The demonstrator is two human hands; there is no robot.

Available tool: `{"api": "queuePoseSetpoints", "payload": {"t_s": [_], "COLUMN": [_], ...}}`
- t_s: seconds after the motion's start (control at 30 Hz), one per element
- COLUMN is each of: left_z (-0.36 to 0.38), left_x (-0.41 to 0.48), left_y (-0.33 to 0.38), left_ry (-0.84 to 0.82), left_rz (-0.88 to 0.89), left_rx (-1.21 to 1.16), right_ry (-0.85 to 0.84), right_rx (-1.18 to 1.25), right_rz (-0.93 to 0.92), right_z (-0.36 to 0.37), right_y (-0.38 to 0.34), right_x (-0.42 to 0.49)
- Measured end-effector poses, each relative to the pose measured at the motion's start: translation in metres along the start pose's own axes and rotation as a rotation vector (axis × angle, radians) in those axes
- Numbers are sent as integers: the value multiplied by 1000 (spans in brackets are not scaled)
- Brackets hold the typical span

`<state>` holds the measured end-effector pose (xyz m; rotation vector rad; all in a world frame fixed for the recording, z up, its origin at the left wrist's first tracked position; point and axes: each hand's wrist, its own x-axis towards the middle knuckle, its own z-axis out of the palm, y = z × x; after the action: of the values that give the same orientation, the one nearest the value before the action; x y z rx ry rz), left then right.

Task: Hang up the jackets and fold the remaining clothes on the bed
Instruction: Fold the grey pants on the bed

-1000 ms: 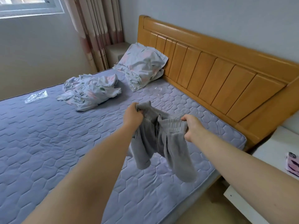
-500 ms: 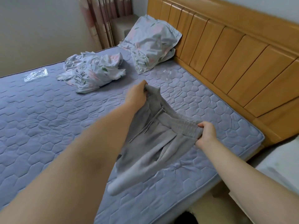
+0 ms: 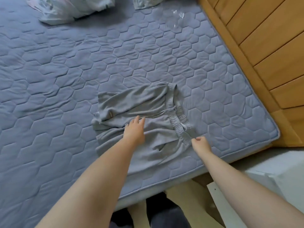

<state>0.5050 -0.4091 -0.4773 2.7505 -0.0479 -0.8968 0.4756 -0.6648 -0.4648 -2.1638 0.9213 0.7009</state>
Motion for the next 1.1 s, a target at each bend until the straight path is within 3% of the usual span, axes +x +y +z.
{"api": "queuePoseSetpoints", "payload": {"t_s": [0.17, 0.43, 0.53, 0.67, 0.7, 0.8, 0.87, 0.97, 1.1], "left_z": [73, 170, 177, 169, 166, 157, 154, 154, 161], "left_x": [-13, -24, -18, -19, -21, -24, -24, -23, -25], "left_y": [-36, -35, -21, -20, -21, -24, -23, -21, -22], "left_ry": [-113, -175, -137, -225, -241, -253, -292, -364, -460], "left_rz": [-87, 117, 108, 130, 140, 147, 154, 152, 142], "left_rx": [-30, 145, 188, 105, 110, 129, 125, 111, 58], "right_ry": [-65, 143, -2, -139, -167, -207, -217, -188, -29], "right_rx": [-152, -339, -380, -140, -193, -710, -852, -753, -607], "right_rz": [-96, -235, -255, -296, -324, -300, -260, -238, -206], "right_z": [52, 79, 69, 39, 30, 16, 20, 35, 46], "right_y": [2, 34, 41, 39, 40, 48, 47, 38, 40], "right_x": [37, 87, 94, 93, 93, 94, 95, 101, 115]}}
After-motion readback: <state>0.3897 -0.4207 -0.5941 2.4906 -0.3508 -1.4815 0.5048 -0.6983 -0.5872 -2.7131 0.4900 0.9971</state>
